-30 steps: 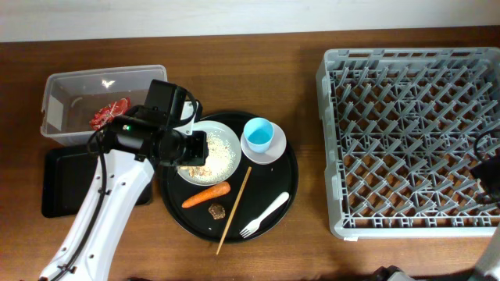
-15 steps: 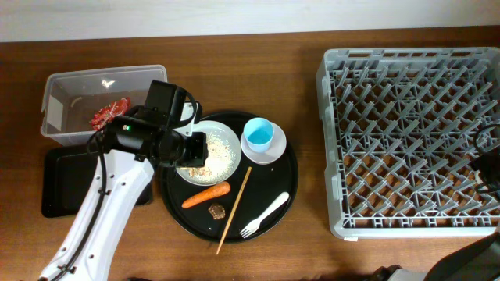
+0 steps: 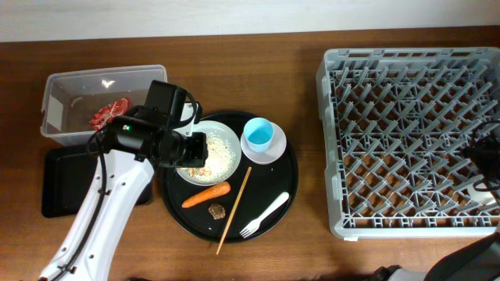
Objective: Sort waste into correct bins and load items into the dishwasher rack
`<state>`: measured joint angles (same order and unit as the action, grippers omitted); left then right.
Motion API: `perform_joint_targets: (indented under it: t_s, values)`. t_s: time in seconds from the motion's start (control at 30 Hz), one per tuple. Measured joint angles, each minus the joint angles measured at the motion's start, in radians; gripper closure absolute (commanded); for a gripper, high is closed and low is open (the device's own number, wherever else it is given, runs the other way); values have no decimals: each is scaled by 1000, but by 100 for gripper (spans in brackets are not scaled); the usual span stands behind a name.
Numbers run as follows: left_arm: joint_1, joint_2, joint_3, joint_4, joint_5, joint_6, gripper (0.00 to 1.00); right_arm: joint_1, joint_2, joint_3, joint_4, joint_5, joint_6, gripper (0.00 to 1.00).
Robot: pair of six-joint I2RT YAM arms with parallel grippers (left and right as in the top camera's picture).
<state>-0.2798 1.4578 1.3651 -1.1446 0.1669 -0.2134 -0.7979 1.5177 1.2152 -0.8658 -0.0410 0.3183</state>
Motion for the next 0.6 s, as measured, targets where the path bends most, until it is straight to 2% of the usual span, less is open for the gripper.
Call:
perform_joint_targets:
  t_s: [0.1, 0.13, 0.27, 0.4, 0.43, 0.6]
  values:
    - [0, 0, 0, -1, 0, 0, 61, 0, 0, 0, 0, -122, -54, 16]
    - [0, 0, 0, -3, 0, 0, 61, 1, 0, 0, -2, -174, -74, 34]
    - [0, 0, 0, -8, -1, 0, 61, 42, 0, 0, -60, -333, -180, 58]
    - [0, 0, 0, -11, -3, 0, 62, 217, 0, 0, -96, -407, -291, 79]
    - [0, 0, 0, -11, -3, 0, 62, 273, 0, 0, -95, -414, -309, 82]
    - [0, 0, 0, -12, -6, 0, 62, 513, 0, 0, -50, -317, -317, 84]
